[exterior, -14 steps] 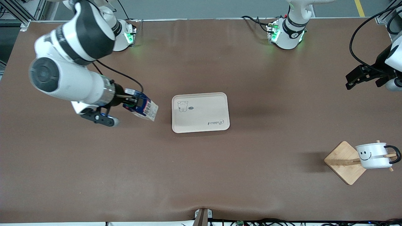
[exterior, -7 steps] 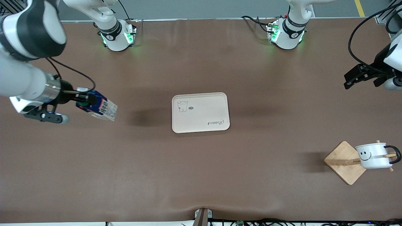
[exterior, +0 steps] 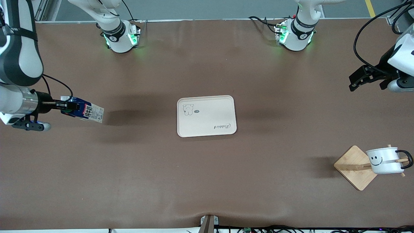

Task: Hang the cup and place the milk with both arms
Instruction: 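Lift the milk carton with the right gripper and carry it off the tray, then lower the milk carton onto the table with the right gripper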

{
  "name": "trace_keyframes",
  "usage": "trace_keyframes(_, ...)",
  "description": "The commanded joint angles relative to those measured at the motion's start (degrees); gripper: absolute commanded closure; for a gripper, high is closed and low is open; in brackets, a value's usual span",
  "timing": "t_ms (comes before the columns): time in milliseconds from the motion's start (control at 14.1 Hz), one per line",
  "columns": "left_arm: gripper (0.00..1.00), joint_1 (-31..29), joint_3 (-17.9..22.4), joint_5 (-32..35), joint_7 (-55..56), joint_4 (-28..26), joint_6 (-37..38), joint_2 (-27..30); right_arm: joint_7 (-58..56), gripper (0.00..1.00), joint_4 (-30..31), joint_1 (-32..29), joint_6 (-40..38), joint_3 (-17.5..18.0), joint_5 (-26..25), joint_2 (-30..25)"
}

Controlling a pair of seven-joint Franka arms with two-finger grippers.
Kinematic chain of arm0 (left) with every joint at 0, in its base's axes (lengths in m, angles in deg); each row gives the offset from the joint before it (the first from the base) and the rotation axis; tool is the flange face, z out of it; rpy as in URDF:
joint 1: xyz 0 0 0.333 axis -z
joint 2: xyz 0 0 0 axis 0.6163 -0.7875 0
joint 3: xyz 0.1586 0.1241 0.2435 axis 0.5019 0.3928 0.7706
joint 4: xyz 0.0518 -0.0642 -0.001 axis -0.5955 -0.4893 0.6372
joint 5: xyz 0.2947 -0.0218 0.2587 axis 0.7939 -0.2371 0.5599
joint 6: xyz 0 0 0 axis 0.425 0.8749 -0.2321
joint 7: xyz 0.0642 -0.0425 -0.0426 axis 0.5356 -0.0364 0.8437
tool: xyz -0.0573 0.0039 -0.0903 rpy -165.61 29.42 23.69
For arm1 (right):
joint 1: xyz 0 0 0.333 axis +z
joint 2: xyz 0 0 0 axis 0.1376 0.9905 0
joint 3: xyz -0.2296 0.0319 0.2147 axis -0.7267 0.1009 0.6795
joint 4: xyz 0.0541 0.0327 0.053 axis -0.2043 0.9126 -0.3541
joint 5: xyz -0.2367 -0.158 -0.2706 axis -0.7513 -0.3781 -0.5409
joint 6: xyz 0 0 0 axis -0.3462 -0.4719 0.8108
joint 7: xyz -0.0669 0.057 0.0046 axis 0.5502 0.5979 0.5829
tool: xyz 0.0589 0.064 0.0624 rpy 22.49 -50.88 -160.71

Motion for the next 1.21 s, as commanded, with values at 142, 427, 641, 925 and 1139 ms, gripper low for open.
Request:
trace_keyframes(142, 0.00, -0.2, 0.0, -0.8, -0.1, -0.7, 1.8, 1.4, -3.3, 1.00, 12.2, -2.0, 8.0, 1.2, -5.2, -4.3)
trace_keyframes(427, 0.00, -0.3, 0.0, -0.8, 0.1, -0.7, 1.9, 1.4, -7.4, 1.00, 15.7, -4.5, 11.7, 1.2, -5.1, -4.5)
trace_keyframes(641, 0.00, -0.3, 0.0, -0.8, 0.2, -0.7, 1.7, 1.1, -7.4, 1.00, 15.8, -5.0, 11.9, 1.2, -4.4, -4.4)
trace_keyframes(925, 0.00, -0.3, 0.0, -0.9, 0.3, -0.7, 1.4, 1.1, -7.5, 1.00, 16.0, -5.1, 12.0, 1.3, -3.8, -4.1)
trace_keyframes(1139, 0.00, -0.4, 0.3, -0.9, 0.1, -0.7, 1.8, 1.4, -7.7, 1.00, 18.3, -5.8, 14.7, 1.3, -3.1, -4.3)
